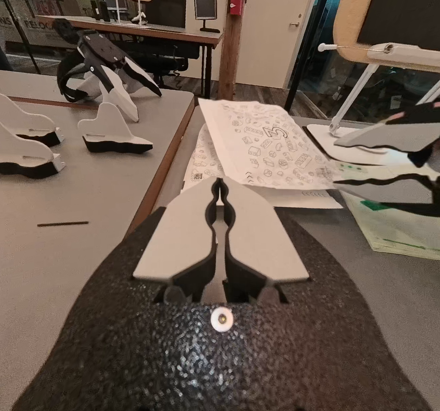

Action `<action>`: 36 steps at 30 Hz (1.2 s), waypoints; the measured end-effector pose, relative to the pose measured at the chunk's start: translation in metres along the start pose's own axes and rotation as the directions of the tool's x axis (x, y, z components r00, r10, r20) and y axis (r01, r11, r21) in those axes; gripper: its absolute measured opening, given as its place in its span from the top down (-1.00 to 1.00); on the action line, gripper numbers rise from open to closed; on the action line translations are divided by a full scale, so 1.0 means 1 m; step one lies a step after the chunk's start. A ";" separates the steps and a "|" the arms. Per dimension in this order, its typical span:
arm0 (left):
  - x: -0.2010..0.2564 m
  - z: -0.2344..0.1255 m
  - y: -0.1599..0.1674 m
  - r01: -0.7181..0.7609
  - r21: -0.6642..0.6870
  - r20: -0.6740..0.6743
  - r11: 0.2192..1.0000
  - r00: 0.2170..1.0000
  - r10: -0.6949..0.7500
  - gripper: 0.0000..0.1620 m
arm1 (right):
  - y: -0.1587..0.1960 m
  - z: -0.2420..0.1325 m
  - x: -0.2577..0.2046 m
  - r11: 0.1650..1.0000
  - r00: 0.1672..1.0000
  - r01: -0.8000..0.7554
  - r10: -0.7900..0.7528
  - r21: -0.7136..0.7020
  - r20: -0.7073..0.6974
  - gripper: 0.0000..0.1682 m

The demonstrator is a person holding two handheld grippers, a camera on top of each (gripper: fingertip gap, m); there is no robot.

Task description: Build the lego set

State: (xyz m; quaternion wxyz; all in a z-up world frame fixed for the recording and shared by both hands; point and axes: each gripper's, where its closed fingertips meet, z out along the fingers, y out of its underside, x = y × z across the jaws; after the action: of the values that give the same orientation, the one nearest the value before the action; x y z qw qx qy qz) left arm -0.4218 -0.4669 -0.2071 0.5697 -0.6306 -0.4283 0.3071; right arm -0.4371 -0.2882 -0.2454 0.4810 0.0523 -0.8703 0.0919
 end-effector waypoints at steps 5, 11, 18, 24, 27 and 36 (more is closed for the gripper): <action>0.003 0.001 0.002 0.004 -0.008 -0.016 1.000 1.000 -0.004 1.00 | 0.016 0.005 -0.012 0.985 0.988 0.141 -0.134 -0.104 0.072 0.47; 0.002 0.002 0.002 0.047 0.001 -0.028 0.999 0.999 -0.047 1.00 | 0.008 -0.018 -0.019 1.000 0.984 0.016 -0.015 -0.003 0.179 0.25; 0.003 0.002 0.002 0.026 -0.010 -0.025 1.000 0.999 -0.026 1.00 | 0.015 0.013 -0.014 0.988 0.991 0.133 -0.133 -0.081 0.010 0.40; 0.005 0.004 0.004 0.009 -0.019 -0.027 1.000 1.000 -0.010 1.00 | 0.005 -0.002 0.041 0.998 0.974 -0.056 0.051 -0.016 -0.221 1.00; 0.006 0.004 0.001 0.013 -0.004 -0.027 1.000 1.000 -0.013 1.00 | 0.009 -0.030 0.089 0.988 0.924 -0.151 0.153 0.032 -0.351 1.00; 0.015 0.001 -0.008 -0.056 0.052 -0.016 0.997 0.998 0.057 1.00 | 0.027 -0.190 0.174 0.958 0.774 -0.252 0.285 0.137 -0.565 0.99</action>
State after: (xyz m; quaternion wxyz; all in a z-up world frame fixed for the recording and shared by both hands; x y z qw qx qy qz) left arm -0.4176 -0.4532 -0.1976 0.5806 -0.6304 -0.3970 0.3284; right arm -0.3768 -0.2226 -0.0021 0.7032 -0.0899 -0.6779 0.1945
